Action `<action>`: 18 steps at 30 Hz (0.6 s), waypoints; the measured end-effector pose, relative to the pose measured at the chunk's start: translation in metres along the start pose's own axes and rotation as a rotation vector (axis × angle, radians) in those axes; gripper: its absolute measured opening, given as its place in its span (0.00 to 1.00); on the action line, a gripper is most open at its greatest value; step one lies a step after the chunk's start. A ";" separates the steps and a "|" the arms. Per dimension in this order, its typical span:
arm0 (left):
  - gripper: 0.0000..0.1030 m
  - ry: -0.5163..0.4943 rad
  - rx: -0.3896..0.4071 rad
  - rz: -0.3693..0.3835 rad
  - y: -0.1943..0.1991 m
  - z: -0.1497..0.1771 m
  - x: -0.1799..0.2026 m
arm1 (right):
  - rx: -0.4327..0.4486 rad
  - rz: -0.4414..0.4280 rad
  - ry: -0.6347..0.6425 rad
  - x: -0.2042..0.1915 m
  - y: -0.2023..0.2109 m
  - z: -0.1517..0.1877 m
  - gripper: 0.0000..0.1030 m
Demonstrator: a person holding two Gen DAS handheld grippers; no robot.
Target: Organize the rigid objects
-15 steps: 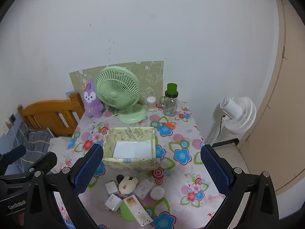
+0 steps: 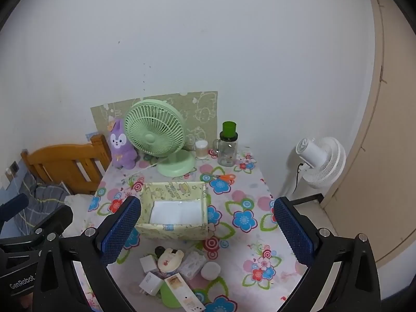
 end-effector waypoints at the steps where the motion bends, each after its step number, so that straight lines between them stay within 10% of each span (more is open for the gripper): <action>1: 1.00 0.006 0.000 0.004 -0.001 0.001 -0.001 | 0.002 0.001 0.002 0.000 0.000 0.000 1.00; 18: 1.00 0.018 0.001 0.005 -0.007 0.002 -0.007 | 0.020 0.014 0.021 -0.011 -0.004 0.002 1.00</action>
Point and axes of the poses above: each gripper's, at about its wrist camera, not at the fingertips, and y roughly against the way its jaws point, x to its right, z to its underside, the point moved 2 cm from there along -y, roughly the way its jaws point, and after that the axes turned 5 degrees about -y, right-handed, at the moved point
